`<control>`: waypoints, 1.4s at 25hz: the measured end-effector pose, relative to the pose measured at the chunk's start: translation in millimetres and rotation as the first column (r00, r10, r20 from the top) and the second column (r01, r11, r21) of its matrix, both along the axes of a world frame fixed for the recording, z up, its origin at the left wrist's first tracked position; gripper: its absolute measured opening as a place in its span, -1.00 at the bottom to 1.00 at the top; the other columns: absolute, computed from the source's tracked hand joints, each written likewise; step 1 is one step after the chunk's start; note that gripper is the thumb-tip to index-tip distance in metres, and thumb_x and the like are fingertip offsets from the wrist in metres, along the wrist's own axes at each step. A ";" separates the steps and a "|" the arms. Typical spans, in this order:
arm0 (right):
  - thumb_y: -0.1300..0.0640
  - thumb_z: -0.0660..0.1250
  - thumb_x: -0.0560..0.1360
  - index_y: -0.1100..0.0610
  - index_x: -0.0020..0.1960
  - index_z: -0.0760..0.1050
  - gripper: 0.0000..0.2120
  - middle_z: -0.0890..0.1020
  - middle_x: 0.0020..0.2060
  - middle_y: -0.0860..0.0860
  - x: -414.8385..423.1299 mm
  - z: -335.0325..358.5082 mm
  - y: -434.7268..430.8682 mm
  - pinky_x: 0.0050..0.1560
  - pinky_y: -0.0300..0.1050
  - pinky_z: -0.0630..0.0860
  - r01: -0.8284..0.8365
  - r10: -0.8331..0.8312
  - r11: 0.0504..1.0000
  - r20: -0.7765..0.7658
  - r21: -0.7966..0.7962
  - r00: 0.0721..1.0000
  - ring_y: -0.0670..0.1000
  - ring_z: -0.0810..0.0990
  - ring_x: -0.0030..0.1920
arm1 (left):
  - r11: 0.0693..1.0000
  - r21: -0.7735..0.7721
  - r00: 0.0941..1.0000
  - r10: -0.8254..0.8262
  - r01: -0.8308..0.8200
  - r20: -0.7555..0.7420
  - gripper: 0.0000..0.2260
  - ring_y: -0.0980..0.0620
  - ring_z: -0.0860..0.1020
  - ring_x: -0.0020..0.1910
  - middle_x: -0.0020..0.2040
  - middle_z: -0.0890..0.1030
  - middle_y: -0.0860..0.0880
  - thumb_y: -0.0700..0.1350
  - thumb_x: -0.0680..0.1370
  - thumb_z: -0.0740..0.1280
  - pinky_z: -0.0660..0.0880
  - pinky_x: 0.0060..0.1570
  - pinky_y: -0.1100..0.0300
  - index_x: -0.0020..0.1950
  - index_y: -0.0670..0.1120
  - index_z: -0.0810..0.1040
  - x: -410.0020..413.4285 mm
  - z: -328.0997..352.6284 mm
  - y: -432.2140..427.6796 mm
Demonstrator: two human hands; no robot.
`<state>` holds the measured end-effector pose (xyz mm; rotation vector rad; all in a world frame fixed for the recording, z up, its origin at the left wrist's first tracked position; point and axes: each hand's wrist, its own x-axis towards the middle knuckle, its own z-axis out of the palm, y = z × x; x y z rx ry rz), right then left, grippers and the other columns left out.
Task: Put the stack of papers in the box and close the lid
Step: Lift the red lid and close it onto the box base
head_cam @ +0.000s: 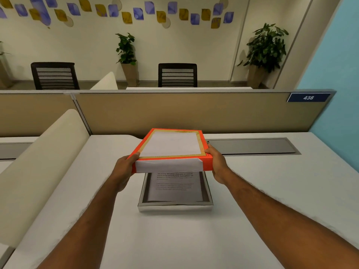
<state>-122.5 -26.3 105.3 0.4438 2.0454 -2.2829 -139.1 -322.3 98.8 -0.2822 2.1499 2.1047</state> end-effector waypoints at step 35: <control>-0.05 0.29 0.54 -0.02 0.54 0.10 -0.36 0.42 0.39 0.00 38.5 -116.8 6.6 0.17 0.01 0.55 -0.088 0.050 0.954 0.136 0.287 0.989 0.10 0.50 0.28 | 0.933 -0.329 0.988 -0.155 0.142 -0.014 -0.52 -0.03 0.47 0.30 0.40 0.42 0.01 0.02 0.64 0.13 0.46 0.26 0.04 0.55 -0.01 0.16 68.6 -135.6 3.2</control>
